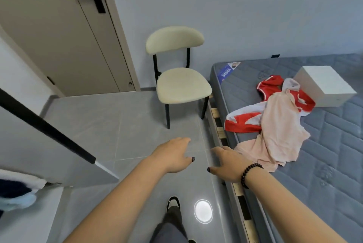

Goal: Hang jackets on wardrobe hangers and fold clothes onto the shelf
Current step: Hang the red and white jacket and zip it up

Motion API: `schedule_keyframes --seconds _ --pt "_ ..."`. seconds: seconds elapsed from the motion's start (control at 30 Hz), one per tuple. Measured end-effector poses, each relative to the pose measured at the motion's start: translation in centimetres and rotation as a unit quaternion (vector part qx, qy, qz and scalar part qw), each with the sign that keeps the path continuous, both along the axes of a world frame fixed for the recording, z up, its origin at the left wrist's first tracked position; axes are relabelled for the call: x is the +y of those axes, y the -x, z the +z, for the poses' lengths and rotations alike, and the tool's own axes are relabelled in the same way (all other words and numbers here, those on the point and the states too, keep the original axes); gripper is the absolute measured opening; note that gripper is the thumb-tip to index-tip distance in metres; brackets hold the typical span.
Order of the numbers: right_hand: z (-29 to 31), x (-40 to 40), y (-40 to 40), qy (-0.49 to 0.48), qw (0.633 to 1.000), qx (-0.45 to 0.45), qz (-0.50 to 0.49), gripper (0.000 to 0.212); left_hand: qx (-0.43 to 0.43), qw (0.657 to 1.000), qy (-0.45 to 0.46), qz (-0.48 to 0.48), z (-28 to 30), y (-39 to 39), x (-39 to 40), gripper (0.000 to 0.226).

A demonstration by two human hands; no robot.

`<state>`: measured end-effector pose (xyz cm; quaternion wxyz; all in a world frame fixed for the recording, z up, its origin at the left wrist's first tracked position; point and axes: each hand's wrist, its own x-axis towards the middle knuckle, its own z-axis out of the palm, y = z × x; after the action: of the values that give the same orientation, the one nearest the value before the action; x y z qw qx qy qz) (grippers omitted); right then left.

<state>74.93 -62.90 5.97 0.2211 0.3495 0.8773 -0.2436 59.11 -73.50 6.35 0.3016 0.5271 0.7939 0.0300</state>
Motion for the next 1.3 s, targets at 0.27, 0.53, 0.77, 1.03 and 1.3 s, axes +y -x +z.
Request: schedule_keyframes --seconds 0.27,0.53,0.77,1.03,1.3 --pt "-1.3 7.8 3.8 0.015 0.999 0.003 -0.045 0.063 -0.028 0.999 0.021 -0.041 -2.1 4.0 8.6 0.062" --pt "-2.4 16.0 8.1 0.009 0.996 0.018 -0.09 0.052 -0.033 0.997 0.034 -0.063 -2.6 9.6 16.7 0.058" --pt "-3.6 22.4 9.9 0.03 0.993 0.026 -0.114 0.052 -0.046 0.996 0.038 -0.062 -3.0 11.9 23.0 0.06" --pt "-6.1 33.6 11.4 0.06 0.993 0.008 -0.104 0.047 -0.072 0.996 0.049 -0.024 -4.8 12.5 32.7 0.056" --pt "-12.6 45.7 12.1 0.165 0.976 0.026 -0.143 0.049 -0.095 0.991 0.085 0.033 -9.3 12.4 43.5 0.053"
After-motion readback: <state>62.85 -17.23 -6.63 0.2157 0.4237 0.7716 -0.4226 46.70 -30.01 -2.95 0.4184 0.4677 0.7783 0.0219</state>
